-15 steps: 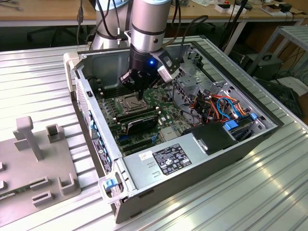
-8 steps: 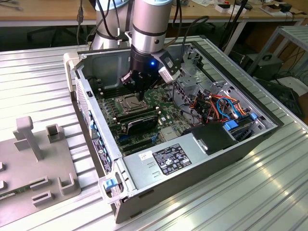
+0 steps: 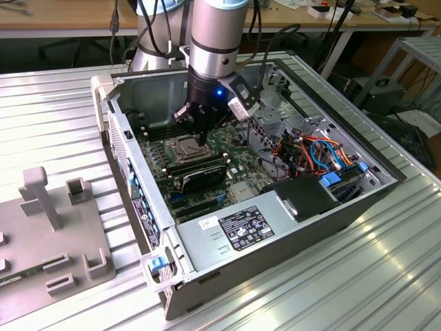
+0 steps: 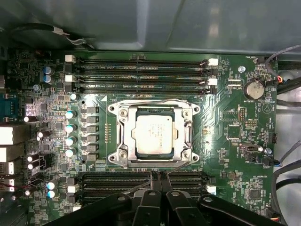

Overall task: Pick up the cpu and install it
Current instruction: 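Install the second cpu locking lever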

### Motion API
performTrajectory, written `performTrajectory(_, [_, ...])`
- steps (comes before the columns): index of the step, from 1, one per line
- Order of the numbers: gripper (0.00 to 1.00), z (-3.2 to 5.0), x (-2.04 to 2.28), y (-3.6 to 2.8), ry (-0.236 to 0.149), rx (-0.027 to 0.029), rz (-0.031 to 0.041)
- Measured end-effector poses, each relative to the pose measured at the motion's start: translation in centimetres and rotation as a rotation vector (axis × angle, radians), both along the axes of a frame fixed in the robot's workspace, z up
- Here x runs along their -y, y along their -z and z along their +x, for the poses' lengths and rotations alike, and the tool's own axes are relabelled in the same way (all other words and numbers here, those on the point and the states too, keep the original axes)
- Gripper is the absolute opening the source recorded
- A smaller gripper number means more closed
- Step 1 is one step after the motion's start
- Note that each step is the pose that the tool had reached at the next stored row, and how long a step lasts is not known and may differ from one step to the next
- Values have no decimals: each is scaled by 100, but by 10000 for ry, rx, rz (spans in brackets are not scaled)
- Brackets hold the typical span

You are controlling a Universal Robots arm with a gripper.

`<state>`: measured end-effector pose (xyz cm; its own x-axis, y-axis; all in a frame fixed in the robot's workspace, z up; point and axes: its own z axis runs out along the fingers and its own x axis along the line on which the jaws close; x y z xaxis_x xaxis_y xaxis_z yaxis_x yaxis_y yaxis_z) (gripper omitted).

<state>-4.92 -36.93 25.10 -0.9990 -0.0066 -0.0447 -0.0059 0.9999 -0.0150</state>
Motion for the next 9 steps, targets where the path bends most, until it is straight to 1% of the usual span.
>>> performTrajectory(6, [11, -35, 7, 0, -4, 34, 7])
performTrajectory(7, [11, -52, 8, 0, -4, 51, 7])
performTrajectory(9, [11, -67, 8, 0, -4, 67, 7])
